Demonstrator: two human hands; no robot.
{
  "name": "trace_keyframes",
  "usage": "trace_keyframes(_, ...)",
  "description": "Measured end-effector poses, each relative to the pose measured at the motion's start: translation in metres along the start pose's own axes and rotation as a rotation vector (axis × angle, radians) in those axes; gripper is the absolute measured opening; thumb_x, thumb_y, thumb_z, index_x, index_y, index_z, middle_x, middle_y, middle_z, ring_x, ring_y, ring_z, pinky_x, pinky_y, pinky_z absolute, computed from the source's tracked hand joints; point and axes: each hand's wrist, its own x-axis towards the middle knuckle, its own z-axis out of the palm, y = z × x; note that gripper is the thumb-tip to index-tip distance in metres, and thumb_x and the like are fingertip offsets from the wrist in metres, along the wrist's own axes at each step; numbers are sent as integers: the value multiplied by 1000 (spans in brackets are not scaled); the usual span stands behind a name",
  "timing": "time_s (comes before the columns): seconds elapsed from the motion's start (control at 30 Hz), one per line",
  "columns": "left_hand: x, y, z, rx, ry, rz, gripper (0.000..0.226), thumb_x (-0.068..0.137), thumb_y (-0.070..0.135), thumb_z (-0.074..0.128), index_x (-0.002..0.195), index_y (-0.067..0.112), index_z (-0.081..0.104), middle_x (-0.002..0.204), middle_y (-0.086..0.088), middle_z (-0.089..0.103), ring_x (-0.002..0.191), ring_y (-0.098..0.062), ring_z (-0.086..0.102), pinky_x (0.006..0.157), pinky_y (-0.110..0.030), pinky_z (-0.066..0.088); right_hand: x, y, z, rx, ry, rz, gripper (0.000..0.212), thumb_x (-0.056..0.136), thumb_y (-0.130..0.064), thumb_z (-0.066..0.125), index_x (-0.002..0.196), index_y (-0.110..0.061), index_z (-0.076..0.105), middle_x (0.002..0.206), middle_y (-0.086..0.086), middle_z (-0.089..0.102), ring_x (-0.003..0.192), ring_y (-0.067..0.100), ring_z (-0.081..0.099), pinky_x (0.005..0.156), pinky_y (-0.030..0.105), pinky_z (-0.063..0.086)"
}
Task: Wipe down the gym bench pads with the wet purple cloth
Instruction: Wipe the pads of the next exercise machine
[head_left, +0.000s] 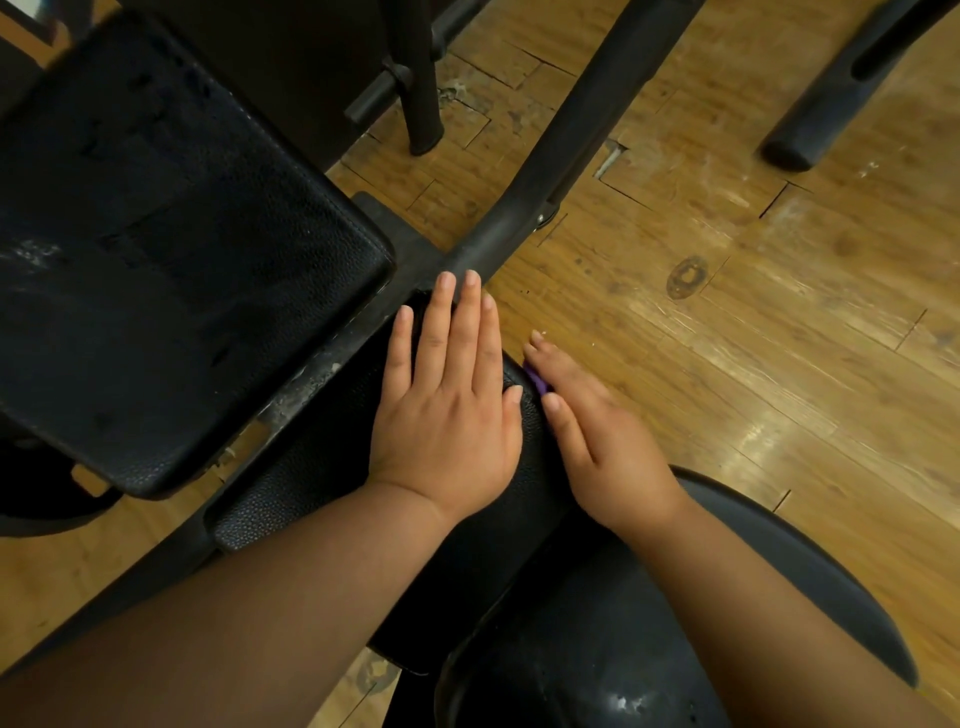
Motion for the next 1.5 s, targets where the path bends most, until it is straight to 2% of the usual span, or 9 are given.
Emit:
trace_keyframes(0.23,0,0,1,8,7,50,67,96,37,27,149,-4,21,159,-19,17,148,-32,9,120,-48,5,21,-2,0,127,-28,50,44,101,-30,35,140,-14,47,145,-3,46,132,-5,36,108,7,23)
trace_keyframes(0.47,-1,1,1,2,-5,44,68,95,36,28,150,-3,21,159,-19,17,149,-32,10,121,-48,5,-4,1,-8,110,-56,62,41,100,-33,33,139,-27,42,140,-20,40,127,-23,29,104,2,20)
trace_keyframes(0.67,0,1,2,4,-7,42,68,94,36,30,149,-3,22,159,-19,20,148,-32,11,120,-48,5,25,13,-4,477,-195,365,42,103,-41,35,123,-17,63,120,10,65,112,22,58,100,38,45)
trace_keyframes(0.83,-1,2,1,-1,-9,46,67,94,36,31,149,-2,23,158,-17,22,148,-33,12,120,-49,6,-3,4,-4,215,9,116,36,100,-35,34,125,-27,58,121,-26,55,115,-18,45,97,4,30)
trace_keyframes(1.03,-1,1,2,7,-5,75,63,96,34,30,148,-1,29,157,-15,26,147,-31,15,120,-49,6,22,2,-13,491,-154,441,40,104,-38,31,95,-29,68,89,-16,69,84,-7,61,75,3,40)
trace_keyframes(1.2,-1,1,3,-1,1,75,62,95,33,31,147,-1,30,157,-15,27,147,-30,16,120,-48,6,-8,-5,-4,296,72,216,29,102,-38,32,111,-34,60,111,-27,60,106,-15,53,88,3,34)
trace_keyframes(1.33,-1,2,3,2,2,71,62,95,33,33,147,-1,32,156,-15,29,147,-30,17,120,-48,5,9,5,-3,471,-42,414,52,96,-61,30,103,-27,69,104,-7,70,99,11,63,84,17,46)
trace_keyframes(1.4,-1,2,3,-1,4,70,62,94,33,33,146,-1,32,156,-15,29,147,-30,18,120,-48,5,18,10,-3,445,-101,531,59,95,-65,28,100,-26,71,102,-8,71,101,11,63,94,28,46)
trace_keyframes(1.5,-1,2,2,0,8,71,62,95,33,33,146,-1,33,156,-15,30,147,-30,18,119,-48,6,4,7,-2,281,-19,409,61,96,-65,22,106,-26,67,102,-11,69,100,4,60,94,28,44)
